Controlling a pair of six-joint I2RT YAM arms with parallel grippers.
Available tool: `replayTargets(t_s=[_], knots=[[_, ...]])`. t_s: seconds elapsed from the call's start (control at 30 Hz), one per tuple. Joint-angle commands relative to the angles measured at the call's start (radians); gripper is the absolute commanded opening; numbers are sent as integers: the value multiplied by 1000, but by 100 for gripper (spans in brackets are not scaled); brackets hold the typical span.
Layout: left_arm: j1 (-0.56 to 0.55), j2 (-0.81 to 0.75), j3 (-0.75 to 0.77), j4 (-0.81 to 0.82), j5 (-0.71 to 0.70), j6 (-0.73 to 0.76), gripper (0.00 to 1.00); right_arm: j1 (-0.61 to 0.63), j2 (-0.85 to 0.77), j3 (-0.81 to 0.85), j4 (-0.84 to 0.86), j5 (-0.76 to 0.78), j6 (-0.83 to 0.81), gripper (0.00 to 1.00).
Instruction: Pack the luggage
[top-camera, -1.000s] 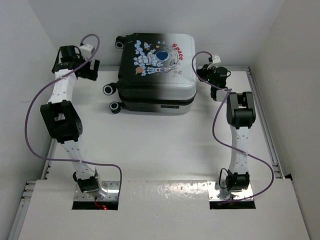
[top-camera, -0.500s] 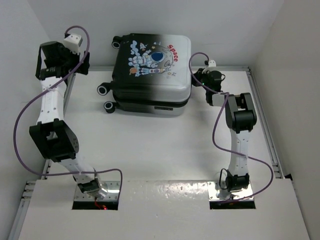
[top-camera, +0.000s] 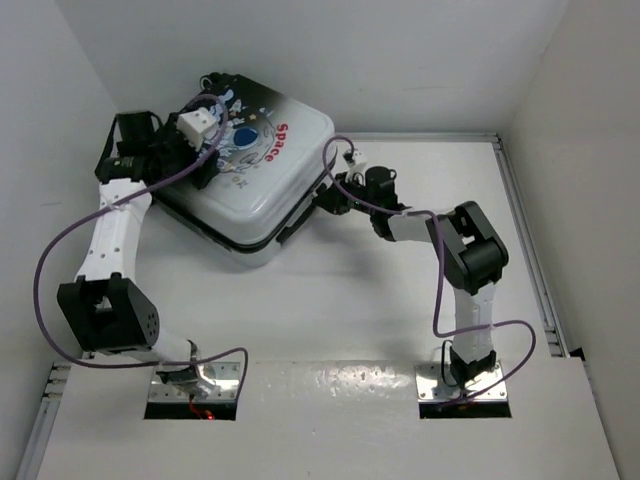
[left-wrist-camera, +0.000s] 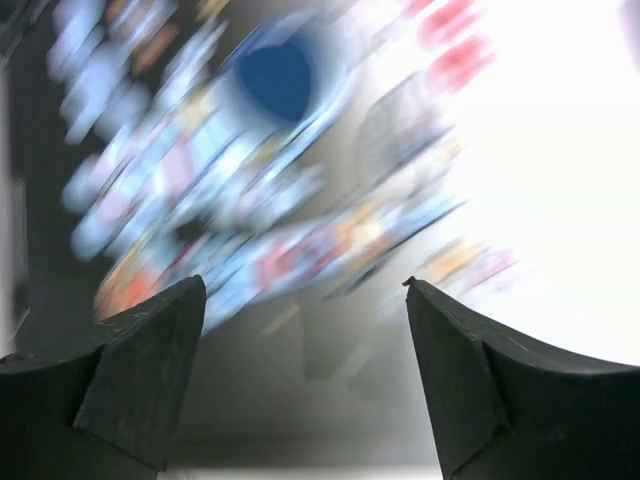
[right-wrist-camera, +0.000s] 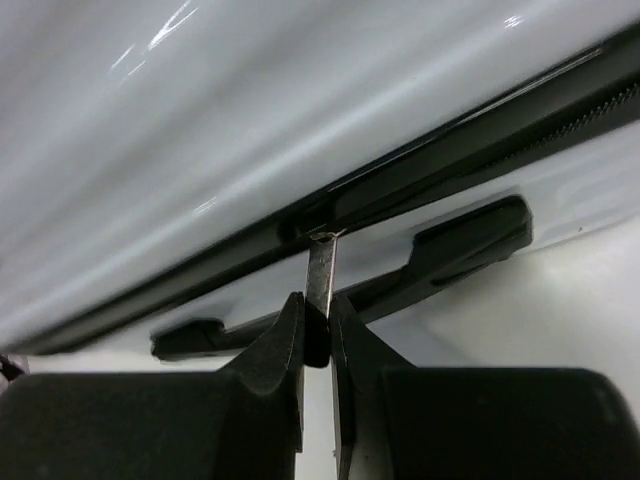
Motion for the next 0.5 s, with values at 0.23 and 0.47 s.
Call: replayTargets(t_s=[0.23,0.47], knots=[[-406,-44,76,-385,-67,65,77,-39,98,212,7,324,-427,0],[-601,-44,-130,-203,-226,-130,70,-25,41,15,235,450,-578,0]])
